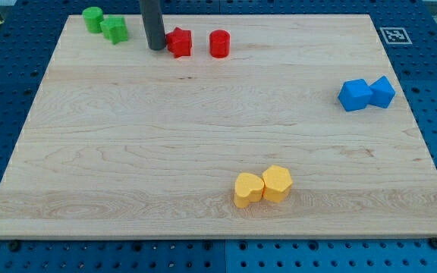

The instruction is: Point your arm to green circle

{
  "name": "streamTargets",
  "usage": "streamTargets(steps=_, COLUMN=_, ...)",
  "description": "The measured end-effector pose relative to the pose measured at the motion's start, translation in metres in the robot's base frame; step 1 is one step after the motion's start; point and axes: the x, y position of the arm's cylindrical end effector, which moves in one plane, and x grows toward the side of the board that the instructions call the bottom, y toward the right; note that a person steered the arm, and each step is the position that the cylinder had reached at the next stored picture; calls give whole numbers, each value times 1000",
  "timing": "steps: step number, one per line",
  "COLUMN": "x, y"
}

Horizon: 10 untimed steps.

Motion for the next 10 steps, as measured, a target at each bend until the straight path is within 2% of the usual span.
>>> streamTargets(steps=1, x=21, y=-18)
streamTargets(steps=2, x=25, y=-66)
streamTargets(steps=4, x=-28, y=-157)
streamTargets(steps=5, x=-28, y=-187)
streamTargets(steps=6, x=-30, y=-191)
streamTargets(steps=8, x=-97, y=-187)
streamTargets(steps=9, x=-97, y=-182)
streamTargets(steps=10, x=-97, y=-152)
